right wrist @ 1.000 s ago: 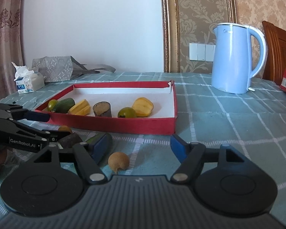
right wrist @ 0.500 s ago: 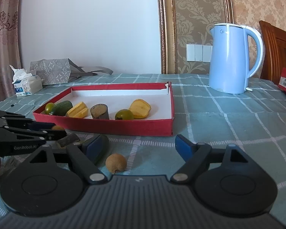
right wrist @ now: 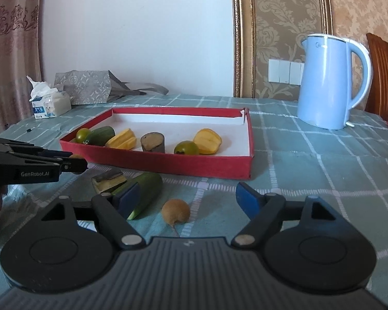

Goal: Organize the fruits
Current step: 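Move the left gripper to a small brown round fruit and close on it, then grasp a second brown round fruit with the right gripper while the left holds its fruit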

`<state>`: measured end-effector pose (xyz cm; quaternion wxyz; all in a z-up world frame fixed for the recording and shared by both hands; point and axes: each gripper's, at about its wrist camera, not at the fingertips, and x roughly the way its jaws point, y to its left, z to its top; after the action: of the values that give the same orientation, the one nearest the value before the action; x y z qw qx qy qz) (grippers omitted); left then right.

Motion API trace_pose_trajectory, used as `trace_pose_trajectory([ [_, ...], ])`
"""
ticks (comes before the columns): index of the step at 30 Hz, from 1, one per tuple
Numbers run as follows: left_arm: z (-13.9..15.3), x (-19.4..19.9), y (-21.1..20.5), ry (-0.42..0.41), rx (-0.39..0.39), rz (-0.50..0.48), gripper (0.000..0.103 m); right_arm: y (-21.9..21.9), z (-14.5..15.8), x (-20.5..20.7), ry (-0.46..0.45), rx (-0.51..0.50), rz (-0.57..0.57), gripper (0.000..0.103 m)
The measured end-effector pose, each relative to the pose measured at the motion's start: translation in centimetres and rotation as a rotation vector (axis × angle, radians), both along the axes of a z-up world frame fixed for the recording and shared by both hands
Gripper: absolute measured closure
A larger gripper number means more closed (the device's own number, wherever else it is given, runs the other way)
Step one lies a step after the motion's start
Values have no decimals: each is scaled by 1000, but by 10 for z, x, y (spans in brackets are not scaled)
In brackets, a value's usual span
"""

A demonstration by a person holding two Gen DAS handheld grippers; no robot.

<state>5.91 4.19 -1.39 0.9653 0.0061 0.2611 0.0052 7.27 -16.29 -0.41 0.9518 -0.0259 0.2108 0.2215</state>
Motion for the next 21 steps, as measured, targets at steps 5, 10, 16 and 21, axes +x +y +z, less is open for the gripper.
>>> trace_pose_trajectory([
  [5, -2, 3, 3, 15, -15, 6, 75, 3, -2, 5, 30, -24, -9, 41],
  [10, -2, 3, 2, 17, -15, 2, 75, 12, -6, 7, 62, -71, 9, 41],
  [16, -2, 3, 2, 18, -17, 1, 75, 26, -9, 9, 80, -131, 11, 56],
  [21, -2, 3, 2, 18, -17, -1, 75, 28, -12, 15, 120, -147, 15, 62],
])
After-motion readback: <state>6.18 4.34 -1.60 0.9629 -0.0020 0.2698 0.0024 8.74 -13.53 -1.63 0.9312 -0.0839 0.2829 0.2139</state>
